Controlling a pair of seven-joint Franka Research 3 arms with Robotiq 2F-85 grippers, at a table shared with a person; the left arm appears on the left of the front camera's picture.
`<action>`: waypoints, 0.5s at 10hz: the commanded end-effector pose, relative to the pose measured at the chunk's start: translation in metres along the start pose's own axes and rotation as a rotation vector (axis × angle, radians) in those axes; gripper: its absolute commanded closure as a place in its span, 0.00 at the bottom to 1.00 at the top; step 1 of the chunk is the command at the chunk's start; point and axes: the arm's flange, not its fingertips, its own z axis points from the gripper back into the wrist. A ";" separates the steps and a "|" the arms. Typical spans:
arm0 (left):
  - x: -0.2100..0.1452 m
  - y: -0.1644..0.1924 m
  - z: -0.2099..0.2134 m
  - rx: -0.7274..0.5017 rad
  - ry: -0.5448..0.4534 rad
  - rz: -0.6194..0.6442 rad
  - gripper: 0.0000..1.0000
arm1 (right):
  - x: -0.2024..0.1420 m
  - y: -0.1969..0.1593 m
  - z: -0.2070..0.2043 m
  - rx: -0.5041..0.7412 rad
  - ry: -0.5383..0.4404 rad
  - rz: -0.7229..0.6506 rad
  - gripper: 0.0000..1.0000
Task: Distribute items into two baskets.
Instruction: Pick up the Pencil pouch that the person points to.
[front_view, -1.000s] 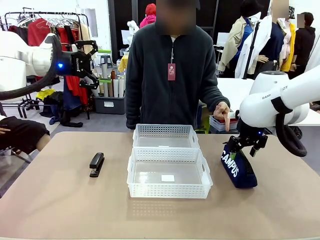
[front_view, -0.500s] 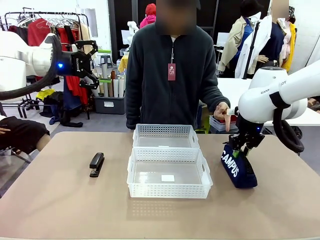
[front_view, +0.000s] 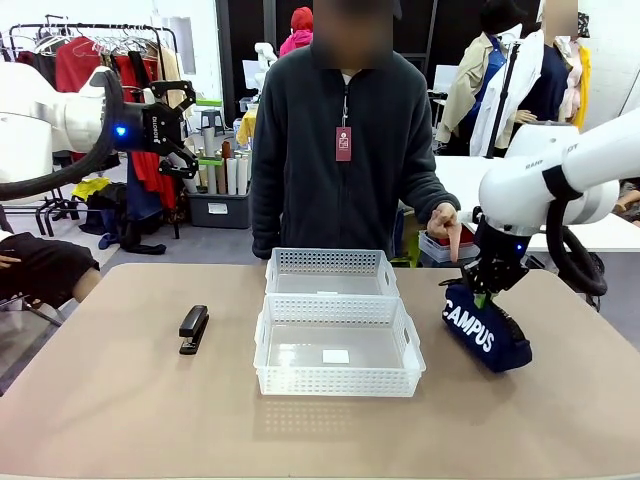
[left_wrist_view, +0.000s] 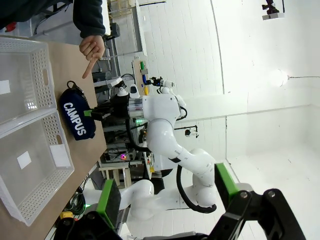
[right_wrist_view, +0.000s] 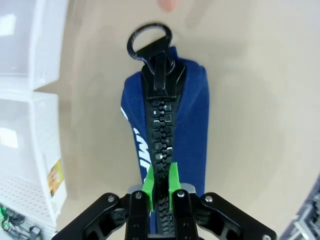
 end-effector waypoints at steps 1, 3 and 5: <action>-0.002 0.000 0.001 0.006 0.000 -0.003 0.00 | -0.002 -0.004 0.044 0.069 0.026 0.024 1.00; -0.002 0.000 0.001 0.006 0.000 -0.003 0.00 | 0.002 -0.001 0.092 0.142 0.000 0.018 1.00; -0.002 0.000 0.001 0.006 0.000 -0.003 0.00 | 0.008 0.005 0.151 0.199 -0.078 -0.038 1.00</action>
